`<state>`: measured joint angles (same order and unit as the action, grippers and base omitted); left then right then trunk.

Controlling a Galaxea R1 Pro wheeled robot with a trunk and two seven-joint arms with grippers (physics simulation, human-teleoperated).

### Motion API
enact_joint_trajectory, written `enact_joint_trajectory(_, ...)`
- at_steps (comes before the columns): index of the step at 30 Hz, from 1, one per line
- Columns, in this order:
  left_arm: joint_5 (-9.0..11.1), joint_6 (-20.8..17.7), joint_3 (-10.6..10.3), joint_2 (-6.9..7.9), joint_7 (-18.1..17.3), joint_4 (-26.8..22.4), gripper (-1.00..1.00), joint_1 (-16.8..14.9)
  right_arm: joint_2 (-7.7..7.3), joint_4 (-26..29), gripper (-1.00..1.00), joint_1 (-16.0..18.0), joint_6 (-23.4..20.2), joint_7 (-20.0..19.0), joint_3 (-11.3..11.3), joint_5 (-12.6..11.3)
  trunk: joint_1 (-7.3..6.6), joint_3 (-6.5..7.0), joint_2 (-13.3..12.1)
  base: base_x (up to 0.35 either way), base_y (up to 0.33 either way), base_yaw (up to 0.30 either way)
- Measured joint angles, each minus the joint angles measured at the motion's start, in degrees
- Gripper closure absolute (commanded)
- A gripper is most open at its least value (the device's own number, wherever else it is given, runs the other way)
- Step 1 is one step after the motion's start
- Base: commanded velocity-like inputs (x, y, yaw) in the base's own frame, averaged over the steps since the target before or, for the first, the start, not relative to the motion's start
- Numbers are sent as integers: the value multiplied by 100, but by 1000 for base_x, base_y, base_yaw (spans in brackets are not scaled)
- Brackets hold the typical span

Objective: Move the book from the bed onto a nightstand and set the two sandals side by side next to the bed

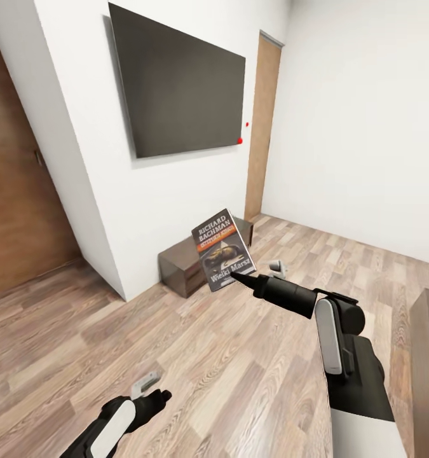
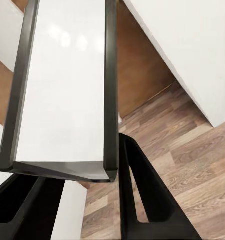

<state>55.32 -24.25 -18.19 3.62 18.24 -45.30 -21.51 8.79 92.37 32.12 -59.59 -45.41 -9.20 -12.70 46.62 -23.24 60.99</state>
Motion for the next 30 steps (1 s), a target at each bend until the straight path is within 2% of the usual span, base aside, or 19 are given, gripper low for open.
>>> enact_joint_trajectory(10, 5, 0, 0, -1, 0, 0, -100, 0, -15, -2, 100, 5, -2, 7, -52, 0, 0, 0, 0, 330, 0, -266)
enact_joint_trajectory(11, 4, 0, 0, -1, 0, 0, -100, 0, -13, -4, 100, 11, 4, 22, -109, 8, 0, 0, 0, 330, 0, -266)
enact_joint_trajectory(12, 2, 0, 0, -1, 0, 0, -100, 0, -6, -4, 100, 28, -1, 46, -420, -52, 0, 1, 0, 330, 0, -266)
enact_joint_trajectory(13, 3, -1, 1, -1, 0, -1, -100, 0, -6, -10, 100, 32, 41, 42, -543, 113, 0, 0, 0, 330, 0, -266)
enact_joint_trajectory(15, 2, 0, 0, -2, 0, 0, -100, 0, -6, -13, 100, 50, -3, 53, -689, -6, 0, 0, 0, 330, 0, -266)
enact_joint_trajectory(19, 3, 0, 0, -2, 0, 0, -100, 0, -7, -20, 100, 82, -1, 66, -831, 11, 0, 0, 0, 330, 0, -266)
enact_joint_trajectory(20, 3, -1, 1, 0, 0, -1, -100, 1, 1, -22, 100, 101, 11, 162, -980, -3, 0, 0, 0, 330, 0, -266)
enact_joint_trajectory(21, 5, 0, 0, -1, 0, 0, -100, 0, 11, -34, 100, 128, 32, 558, -1206, 34, 0, 0, 0, 330, 0, -266)
enact_joint_trajectory(22, 6, -1, 1, 1, 1, -1, -100, 0, 11, -44, 100, 137, 74, 682, -1266, 241, 0, 0, -1, 330, 0, -266)
enact_joint_trajectory(23, 6, 0, 0, 2, 0, 0, -100, 0, 14, -44, 100, 150, 8, 809, -1298, 15, 0, 0, 0, 330, 0, -266)
enact_joint_trajectory(24, 6, 0, 0, 2, 0, 0, -100, 0, 14, -44, 100, 150, -3, 816, -1298, -12, 0, 0, 0, 330, 0, -266)
enact_joint_trajectory(25, 6, 0, 0, 2, 0, 0, -100, 0, 15, -52, 100, 170, 13, 997, -1362, 16, 0, 0, 0, 330, 0, -266)
enact_joint_trajectory(26, 6, 0, 0, 3, 0, 0, -100, 0, 15, -58, 100, 177, 33, 1066, -1401, 110, 0, 0, 0, 330, 0, -266)
enact_joint_trajectory(27, 6, 0, 0, 4, 0, 0, -100, 0, 18, -59, 100, 183, 11, 1126, -1437, 23, 0, 0, 0, 330, 0, -266)
enact_joint_trajectory(30, 6, 0, 0, 5, 0, 0, -100, 0, 21, -64, 100, 191, 10, 1209, -1503, 23, 0, 0, 0, 330, 0, -266)
